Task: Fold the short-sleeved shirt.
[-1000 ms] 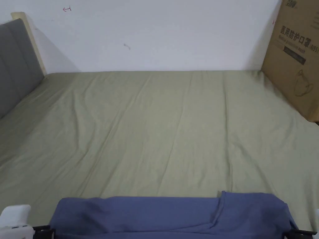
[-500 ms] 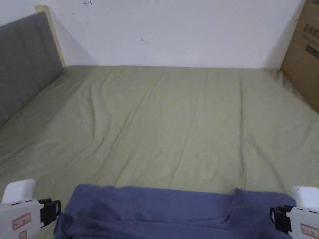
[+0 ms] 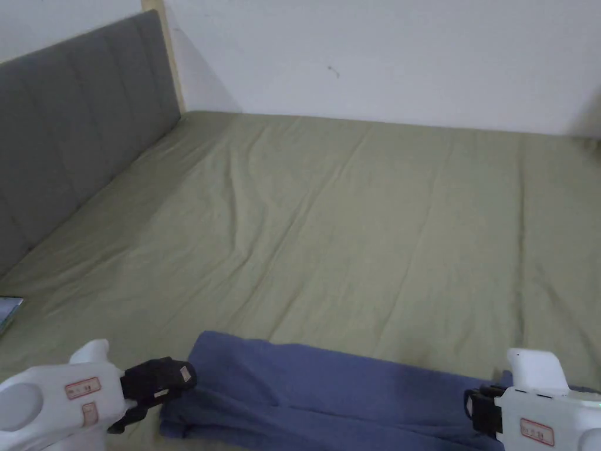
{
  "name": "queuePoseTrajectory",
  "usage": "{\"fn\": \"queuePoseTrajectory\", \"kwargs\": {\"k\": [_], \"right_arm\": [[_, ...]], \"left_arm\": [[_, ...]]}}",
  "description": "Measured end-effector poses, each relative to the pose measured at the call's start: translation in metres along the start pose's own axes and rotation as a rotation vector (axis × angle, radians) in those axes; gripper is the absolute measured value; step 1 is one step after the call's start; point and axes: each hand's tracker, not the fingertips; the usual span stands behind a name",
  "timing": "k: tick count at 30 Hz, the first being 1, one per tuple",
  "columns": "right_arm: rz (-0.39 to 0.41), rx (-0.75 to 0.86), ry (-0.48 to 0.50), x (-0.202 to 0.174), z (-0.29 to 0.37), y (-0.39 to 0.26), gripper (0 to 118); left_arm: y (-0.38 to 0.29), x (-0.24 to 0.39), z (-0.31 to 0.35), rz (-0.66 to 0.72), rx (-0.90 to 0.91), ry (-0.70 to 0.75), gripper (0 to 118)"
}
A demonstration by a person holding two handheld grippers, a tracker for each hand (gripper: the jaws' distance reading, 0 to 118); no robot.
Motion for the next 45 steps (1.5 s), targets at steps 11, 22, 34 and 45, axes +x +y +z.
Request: {"fn": "queuePoseTrajectory", "kwargs": {"k": [11, 22, 34, 45], "right_arm": [[0.036, -0.066, 0.009, -0.007, -0.012, -0.010, 0], [-0.011, -0.094, -0.002, -0.003, -0.012, -0.008, 0], [-0.088, -0.107, -0.012, 0.022, -0.001, -0.020, 0], [-0.192, -0.069, -0.033, 0.051, 0.018, -0.031, 0]], "left_arm": [[-0.013, -0.036, -0.048, 0.275, -0.076, -0.097, 6], [0.006, -0.047, -0.027, 0.255, -0.066, -0.180, 6], [0.013, -0.051, 0.011, 0.175, 0.035, -0.035, 6], [-0.026, 0.202, 0.023, -0.586, 0.127, 0.006, 6]]}}
